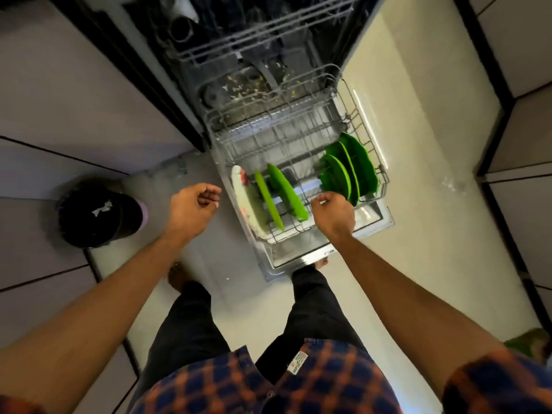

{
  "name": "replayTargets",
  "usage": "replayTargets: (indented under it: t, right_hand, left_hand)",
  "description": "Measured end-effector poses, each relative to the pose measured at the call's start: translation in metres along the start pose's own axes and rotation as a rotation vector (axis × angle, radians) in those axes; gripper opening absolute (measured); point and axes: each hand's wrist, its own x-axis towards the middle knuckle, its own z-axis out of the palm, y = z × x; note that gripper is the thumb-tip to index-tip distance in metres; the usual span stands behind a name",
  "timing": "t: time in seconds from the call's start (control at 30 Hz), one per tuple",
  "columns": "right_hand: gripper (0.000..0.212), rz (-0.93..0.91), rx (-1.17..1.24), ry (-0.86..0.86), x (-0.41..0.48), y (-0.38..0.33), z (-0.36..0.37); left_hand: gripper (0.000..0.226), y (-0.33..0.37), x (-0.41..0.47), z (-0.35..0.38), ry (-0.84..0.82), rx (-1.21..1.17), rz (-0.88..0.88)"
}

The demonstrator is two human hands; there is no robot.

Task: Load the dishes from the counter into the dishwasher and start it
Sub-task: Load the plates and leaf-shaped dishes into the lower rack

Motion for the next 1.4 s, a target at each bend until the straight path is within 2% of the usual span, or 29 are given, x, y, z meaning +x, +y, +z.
replayTargets:
  t: [0.23, 0.4, 0.63, 0.73, 0.83, 0.97, 1.2, 1.27, 1.33, 1.4]
  right_hand:
    - [0.018, -0.175, -0.002, 0.077, -0.118, -0.140, 0.106]
    - [0.017, -0.383, 0.043, -0.021, -0.206, -0.262, 0.180]
    - [0.012, -0.754, 0.058, -0.072, -0.268, -0.438, 0.198]
    - [0.013, -0.849, 0.074, -0.053, -0.270, -0.497, 0.195]
    - [0.013, -0.913, 0.120, -0.057, -0.269, -0.543, 0.192]
    - [0.014, -0.992, 0.155, -0.104, -0.261, -0.608, 0.196]
    - [0.015, -1.133, 0.043, -0.141, -0.216, -0.740, 0.216]
    - [0.035, -1.110, -0.018, -0.137, -0.190, -0.781, 0.221]
    - [0.055, -0.996, -0.059, -0.133, -0.157, -0.825, 0.231]
    - [0.059, -0.845, 0.027, -0.134, -0.133, -0.862, 0.237]
  left_hand:
    - [0.007, -0.092, -0.043, -0.181, 0.192, 0.046, 0.104]
    - [0.011, -0.162, -0.089, -0.315, 0.353, 0.094, 0.051]
    - [0.007, -0.196, -0.115, -0.450, 0.655, 0.111, 0.079]
    - [0.015, -0.197, -0.104, -0.489, 0.780, 0.081, 0.081]
    - [0.027, -0.198, -0.085, -0.518, 0.834, 0.086, 0.043]
    - [0.043, -0.199, -0.053, -0.554, 0.883, 0.113, -0.107]
    - [0.059, -0.207, 0.019, -0.605, 0.983, 0.145, -0.305]
    - [0.063, -0.205, 0.043, -0.611, 0.982, 0.170, -0.356]
    - [0.066, -0.201, 0.062, -0.617, 0.995, 0.177, -0.426]
    - [0.069, -0.196, 0.072, -0.617, 1.002, 0.185, -0.504]
